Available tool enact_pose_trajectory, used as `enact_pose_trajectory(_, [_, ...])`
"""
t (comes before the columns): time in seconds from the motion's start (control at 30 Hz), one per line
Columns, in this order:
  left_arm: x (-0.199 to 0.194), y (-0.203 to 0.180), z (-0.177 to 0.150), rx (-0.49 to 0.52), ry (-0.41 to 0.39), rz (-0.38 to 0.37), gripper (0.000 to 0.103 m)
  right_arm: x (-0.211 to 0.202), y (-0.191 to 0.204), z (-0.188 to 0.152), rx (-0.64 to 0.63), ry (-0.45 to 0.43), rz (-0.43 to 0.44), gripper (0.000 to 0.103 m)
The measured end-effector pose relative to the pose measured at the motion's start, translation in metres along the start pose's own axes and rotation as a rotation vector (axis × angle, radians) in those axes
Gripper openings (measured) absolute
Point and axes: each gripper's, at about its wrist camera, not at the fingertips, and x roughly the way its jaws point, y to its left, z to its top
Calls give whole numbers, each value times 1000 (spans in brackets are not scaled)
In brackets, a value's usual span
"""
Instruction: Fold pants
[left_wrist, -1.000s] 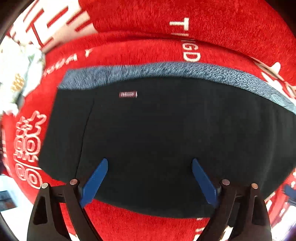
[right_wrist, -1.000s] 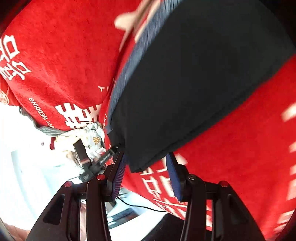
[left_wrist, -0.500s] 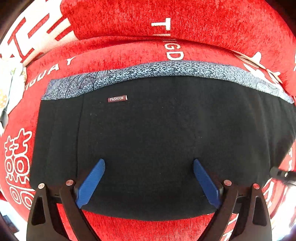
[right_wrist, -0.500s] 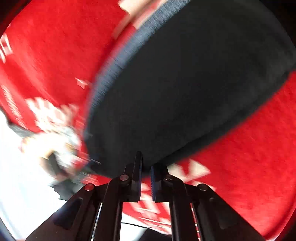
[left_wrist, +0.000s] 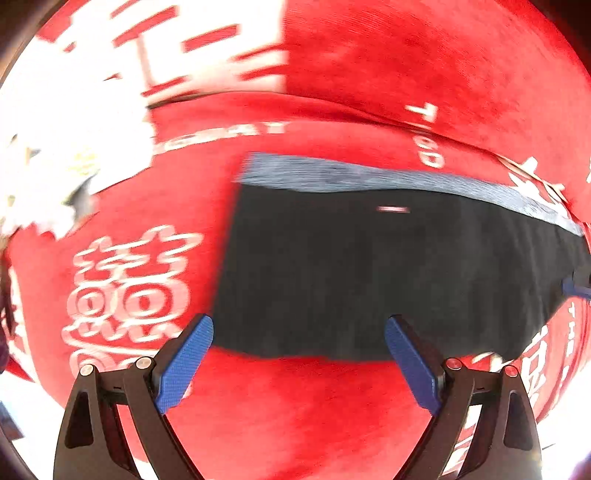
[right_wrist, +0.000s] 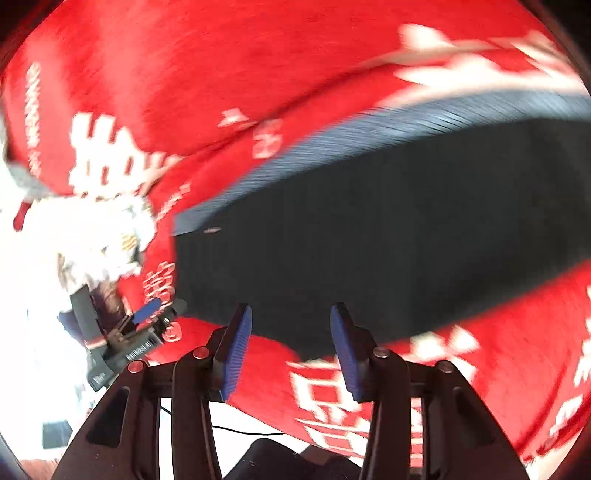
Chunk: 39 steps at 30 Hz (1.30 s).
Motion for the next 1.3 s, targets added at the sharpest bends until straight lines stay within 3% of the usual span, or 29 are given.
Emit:
enact_pose_trajectory(0.2, [-22, 79, -32, -132, -11, 58, 96, 52, 88, 13, -103, 70, 102, 48])
enact_pose_trajectory(0.37, [-12, 100, -53, -218, 13, 44, 96, 78, 123, 9, -206, 123, 54, 53])
enact_pose_trajectory(0.5, [-3, 104, -58, -259, 22, -17, 96, 92, 132, 14, -248, 155, -1, 54])
enact_pose_trajectory(0.63, [4, 100, -45, -295, -1, -128, 96, 103, 136, 30, -332, 181, -72, 54])
enact_pose_trajectory(0.8, [18, 87, -19, -256, -21, -280, 96, 132, 164, 61, -532, 206, -150, 54])
enact_pose_trajectory(0.97, [39, 72, 5, -175, -28, -294, 96, 169, 198, 83, -721, 245, -173, 60])
enact_pose_trajectory(1.07, [56, 73, 10, -185, 6, -346, 86, 202, 210, 92, -808, 276, -221, 60])
enact_pose_trajectory(1.13, [65, 72, 12, -178, 16, -365, 85, 219, 216, 94, -858, 292, -249, 60])
enact_pose_trajectory(1.2, [69, 72, 13, -169, 13, -379, 70, 236, 221, 97, -911, 293, -268, 60])
enact_pose_trajectory(1.3, [77, 72, 15, -176, 20, -413, 67, 254, 219, 105, -917, 317, -291, 60])
